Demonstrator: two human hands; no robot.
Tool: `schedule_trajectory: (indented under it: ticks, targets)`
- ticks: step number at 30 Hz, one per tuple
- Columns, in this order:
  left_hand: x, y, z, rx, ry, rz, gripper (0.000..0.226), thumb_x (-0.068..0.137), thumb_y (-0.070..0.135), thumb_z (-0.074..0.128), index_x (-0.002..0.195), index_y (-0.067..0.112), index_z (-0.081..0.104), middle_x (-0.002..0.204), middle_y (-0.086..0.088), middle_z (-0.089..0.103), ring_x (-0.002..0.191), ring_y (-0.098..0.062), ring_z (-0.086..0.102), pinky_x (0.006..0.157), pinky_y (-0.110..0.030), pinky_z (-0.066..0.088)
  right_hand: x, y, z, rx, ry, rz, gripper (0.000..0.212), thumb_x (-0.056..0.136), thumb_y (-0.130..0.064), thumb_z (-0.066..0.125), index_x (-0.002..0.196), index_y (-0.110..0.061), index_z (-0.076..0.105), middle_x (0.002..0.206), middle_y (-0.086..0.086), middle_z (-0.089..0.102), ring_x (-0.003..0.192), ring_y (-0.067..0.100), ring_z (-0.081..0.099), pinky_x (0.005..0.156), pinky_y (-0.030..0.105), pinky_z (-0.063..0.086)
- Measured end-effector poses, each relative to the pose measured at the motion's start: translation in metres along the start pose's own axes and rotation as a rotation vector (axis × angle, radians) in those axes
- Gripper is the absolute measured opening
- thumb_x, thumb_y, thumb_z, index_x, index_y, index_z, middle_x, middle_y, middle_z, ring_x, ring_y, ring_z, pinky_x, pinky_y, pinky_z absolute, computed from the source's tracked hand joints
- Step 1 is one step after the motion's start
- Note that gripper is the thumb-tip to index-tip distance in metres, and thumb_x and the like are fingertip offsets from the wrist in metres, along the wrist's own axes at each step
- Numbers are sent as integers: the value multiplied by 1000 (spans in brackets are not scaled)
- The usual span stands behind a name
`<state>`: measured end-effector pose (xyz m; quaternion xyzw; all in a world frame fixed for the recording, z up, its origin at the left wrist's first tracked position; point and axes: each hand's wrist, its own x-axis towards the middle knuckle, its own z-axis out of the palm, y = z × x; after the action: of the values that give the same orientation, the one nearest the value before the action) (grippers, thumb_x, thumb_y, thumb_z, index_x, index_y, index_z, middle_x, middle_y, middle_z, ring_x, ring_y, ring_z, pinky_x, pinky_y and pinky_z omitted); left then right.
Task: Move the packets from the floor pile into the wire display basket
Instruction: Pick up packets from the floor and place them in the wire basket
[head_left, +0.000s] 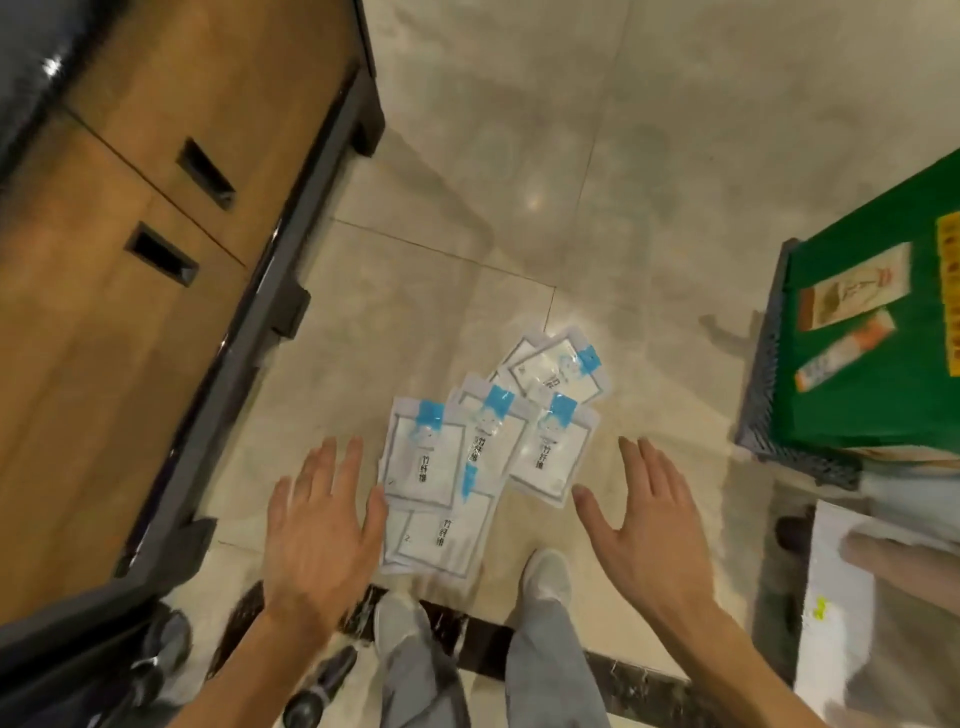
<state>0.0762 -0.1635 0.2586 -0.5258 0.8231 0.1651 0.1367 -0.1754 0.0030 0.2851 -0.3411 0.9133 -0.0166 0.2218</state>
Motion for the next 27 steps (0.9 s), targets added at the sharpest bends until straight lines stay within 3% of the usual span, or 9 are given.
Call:
schedule_trajectory:
  ticks: [2,6,9,13,16,21,24,27]
  targets:
    - [36,-5,55,17,-14,-23,63,105,50,17,163,25,18,168,-5,23,155,-20,22,126,-45,17,42,10,58,-17,1,-27,84,98,-68,39,161,-15,29,169,7,26,156,28,22,127,38,13]
    - [101,-24,170,0,6,-37,64,102,45,26,154,12,41,154,-20,46,141,-35,46,114,-57,38,112,26,176,-43,-23,-47,88,95,-73,27,162,-15,27,168,10,28,155,30,24,128,41,15]
    - [141,-39,251,-34,13,-71,71,100,52,21,153,11,41,155,-21,45,143,-35,44,114,-57,37,152,43,261,-51,-27,-38,94,92,-76,22,162,-14,26,167,13,28,155,30,25,128,43,18]
    - [182,-58,346,-74,61,-52,75,98,56,28,152,5,43,154,-21,46,140,-37,47,110,-57,40,190,59,355,-13,-48,13,97,96,-75,33,164,-9,13,170,17,15,158,30,14,129,42,12]
    - [207,-71,401,-61,14,-80,88,94,67,24,155,4,34,163,-19,33,148,-35,35,115,-56,35,218,56,410,61,-32,83,116,87,-82,38,163,-1,4,171,21,3,159,32,5,129,44,8]
    - [218,-87,462,-99,192,-85,92,93,70,37,151,-2,39,160,-27,32,149,-40,32,116,-56,25,245,44,475,181,111,228,138,73,-97,36,161,3,-4,170,22,-5,159,33,-6,128,50,-5]
    - [217,-88,469,-264,276,-117,88,87,68,45,145,2,47,163,-22,31,153,-34,26,120,-52,16,243,50,488,301,235,179,123,80,-84,46,162,0,6,171,20,0,159,31,-4,127,48,-8]
    - [221,-89,467,-384,324,-157,79,78,67,58,119,-1,60,157,-21,40,147,-38,34,116,-51,21,245,57,487,437,291,155,107,81,-74,58,157,-6,27,170,17,14,158,30,8,128,50,-2]
